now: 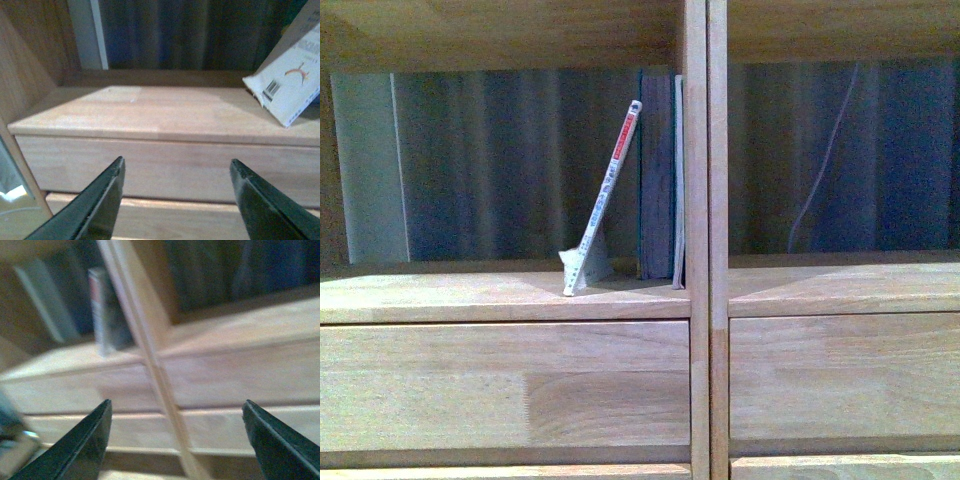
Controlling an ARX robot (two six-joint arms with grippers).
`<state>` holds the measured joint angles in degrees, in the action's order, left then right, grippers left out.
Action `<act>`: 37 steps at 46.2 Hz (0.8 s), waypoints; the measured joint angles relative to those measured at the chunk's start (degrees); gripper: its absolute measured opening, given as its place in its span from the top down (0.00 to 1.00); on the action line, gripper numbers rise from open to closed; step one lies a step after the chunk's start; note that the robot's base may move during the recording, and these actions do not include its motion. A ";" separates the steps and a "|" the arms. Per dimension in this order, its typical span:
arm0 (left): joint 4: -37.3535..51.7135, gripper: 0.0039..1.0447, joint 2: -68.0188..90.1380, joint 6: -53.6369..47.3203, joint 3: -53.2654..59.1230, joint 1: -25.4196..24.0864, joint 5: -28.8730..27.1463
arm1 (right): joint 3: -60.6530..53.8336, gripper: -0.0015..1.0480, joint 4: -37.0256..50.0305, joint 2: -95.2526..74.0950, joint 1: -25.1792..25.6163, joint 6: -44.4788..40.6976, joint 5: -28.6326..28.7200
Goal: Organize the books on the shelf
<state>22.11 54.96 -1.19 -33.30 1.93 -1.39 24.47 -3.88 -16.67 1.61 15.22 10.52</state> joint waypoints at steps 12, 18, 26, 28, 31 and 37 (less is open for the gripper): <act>4.85 0.89 -7.34 0.70 12.74 -1.68 1.40 | -9.25 0.69 -0.39 5.27 -1.40 -13.38 -10.19; 5.77 0.98 -10.47 0.98 17.05 -1.70 1.38 | -12.20 0.89 0.79 7.10 -1.40 -14.05 -10.36; 6.05 0.98 -14.12 1.03 21.09 -1.70 1.38 | -15.08 0.97 1.73 8.87 -1.40 -14.69 -10.32; 6.05 0.98 -15.12 1.03 22.01 -1.70 1.38 | -15.72 0.97 1.99 9.33 -1.40 -14.69 -10.34; 5.99 0.98 -16.92 1.03 23.47 -1.70 1.40 | -16.70 0.97 2.29 10.05 -1.40 -14.69 -10.34; 4.85 0.98 -20.74 1.03 26.08 -1.70 1.38 | -18.45 0.97 2.73 11.23 -1.40 -14.71 -10.34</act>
<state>26.96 34.22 -0.16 -7.22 0.23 -0.01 6.02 -1.15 -5.43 0.21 0.51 0.19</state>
